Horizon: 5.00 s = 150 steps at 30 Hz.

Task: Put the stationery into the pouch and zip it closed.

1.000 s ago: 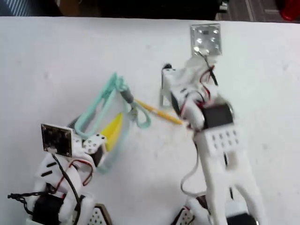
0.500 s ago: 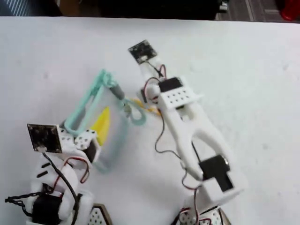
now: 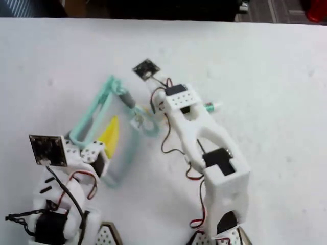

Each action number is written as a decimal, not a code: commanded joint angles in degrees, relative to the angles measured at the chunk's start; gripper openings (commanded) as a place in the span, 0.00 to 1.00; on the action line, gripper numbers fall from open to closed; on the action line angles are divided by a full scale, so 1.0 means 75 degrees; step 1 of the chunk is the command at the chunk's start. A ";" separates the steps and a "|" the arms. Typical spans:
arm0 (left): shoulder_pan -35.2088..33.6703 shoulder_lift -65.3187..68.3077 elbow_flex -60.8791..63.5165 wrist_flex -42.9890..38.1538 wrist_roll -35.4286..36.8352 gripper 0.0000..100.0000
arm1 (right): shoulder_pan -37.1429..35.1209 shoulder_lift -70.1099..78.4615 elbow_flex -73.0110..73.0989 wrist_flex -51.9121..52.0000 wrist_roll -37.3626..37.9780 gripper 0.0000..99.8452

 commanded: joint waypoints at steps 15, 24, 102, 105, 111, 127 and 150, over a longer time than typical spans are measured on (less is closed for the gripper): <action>0.0006 0.0053 -0.0047 -0.0176 0.0094 0.23 | -0.0064 0.0299 -0.0340 -0.0229 0.0141 0.09; 0.0006 0.0053 -0.0047 -0.0176 0.0094 0.23 | -0.0041 0.0299 -0.0340 0.0147 0.0152 0.07; 0.0522 0.0053 -0.0047 -0.0164 0.0035 0.27 | 0.1143 -0.9395 0.7830 -0.4812 -0.1289 0.02; 0.0932 0.0053 -0.0047 -0.0117 -0.0270 0.27 | 0.1143 -0.9958 0.8299 -0.5116 -0.1301 0.02; 0.1788 0.0053 0.0234 -0.0176 -0.1383 0.27 | 0.1201 -1.0567 0.8686 -0.5281 -0.2004 0.02; 0.1905 0.0053 0.0234 -0.0152 -0.1477 0.27 | 0.1155 -1.3556 0.7947 -0.4706 -0.2028 0.02; 0.2292 0.0053 0.0645 -0.0551 -0.1477 0.27 | -0.2174 -1.1001 0.2227 -0.2538 -0.3610 0.02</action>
